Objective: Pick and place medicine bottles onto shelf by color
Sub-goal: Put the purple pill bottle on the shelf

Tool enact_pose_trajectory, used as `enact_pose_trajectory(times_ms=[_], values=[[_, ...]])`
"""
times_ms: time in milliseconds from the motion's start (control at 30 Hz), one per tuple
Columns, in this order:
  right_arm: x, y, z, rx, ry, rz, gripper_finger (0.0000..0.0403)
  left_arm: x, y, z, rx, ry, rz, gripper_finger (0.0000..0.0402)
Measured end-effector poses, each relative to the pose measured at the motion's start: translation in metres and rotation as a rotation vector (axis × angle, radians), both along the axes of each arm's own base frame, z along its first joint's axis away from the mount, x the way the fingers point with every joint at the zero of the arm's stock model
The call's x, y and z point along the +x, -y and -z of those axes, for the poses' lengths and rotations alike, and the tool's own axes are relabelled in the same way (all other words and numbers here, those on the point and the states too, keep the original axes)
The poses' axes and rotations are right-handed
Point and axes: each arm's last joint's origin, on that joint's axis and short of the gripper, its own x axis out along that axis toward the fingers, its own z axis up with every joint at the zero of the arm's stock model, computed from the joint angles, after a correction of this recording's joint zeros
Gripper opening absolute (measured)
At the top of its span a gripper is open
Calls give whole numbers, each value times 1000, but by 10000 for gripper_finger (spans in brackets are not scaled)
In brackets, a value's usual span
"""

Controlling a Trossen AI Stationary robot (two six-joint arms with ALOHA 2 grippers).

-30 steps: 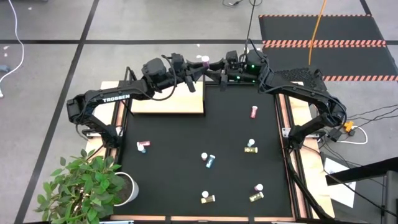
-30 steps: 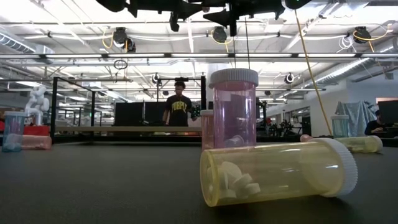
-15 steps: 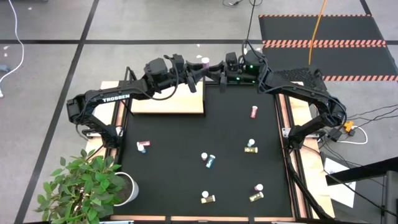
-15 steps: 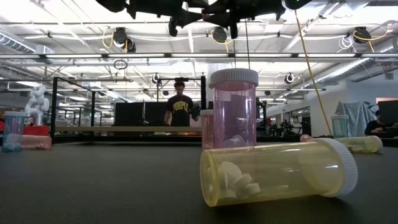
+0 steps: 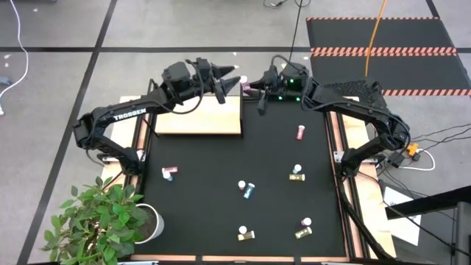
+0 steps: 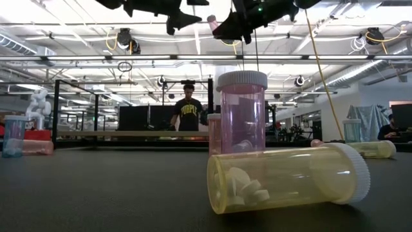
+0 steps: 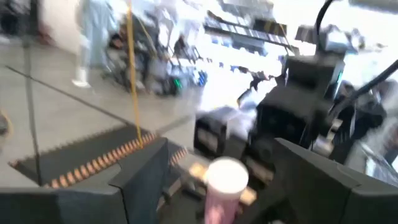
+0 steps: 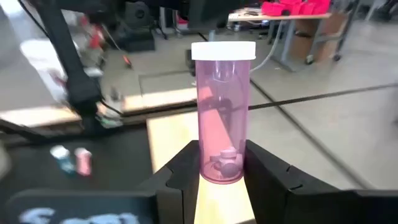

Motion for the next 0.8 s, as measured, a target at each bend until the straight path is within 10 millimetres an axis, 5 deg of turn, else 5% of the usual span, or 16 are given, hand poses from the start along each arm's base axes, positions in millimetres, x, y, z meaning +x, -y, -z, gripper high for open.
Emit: enact_pose_trajectory(times_ms=[167,400,800], values=[[2,-4,0,-91,-28,-22,104,9,10,16,82,-159,63,275],[3,-6,1,-116,-47,-34,104,7,6,11,120,-131,23,279],[2,-6,3,-108,-66,-36,104,8,6,13,127,-138,56,205]])
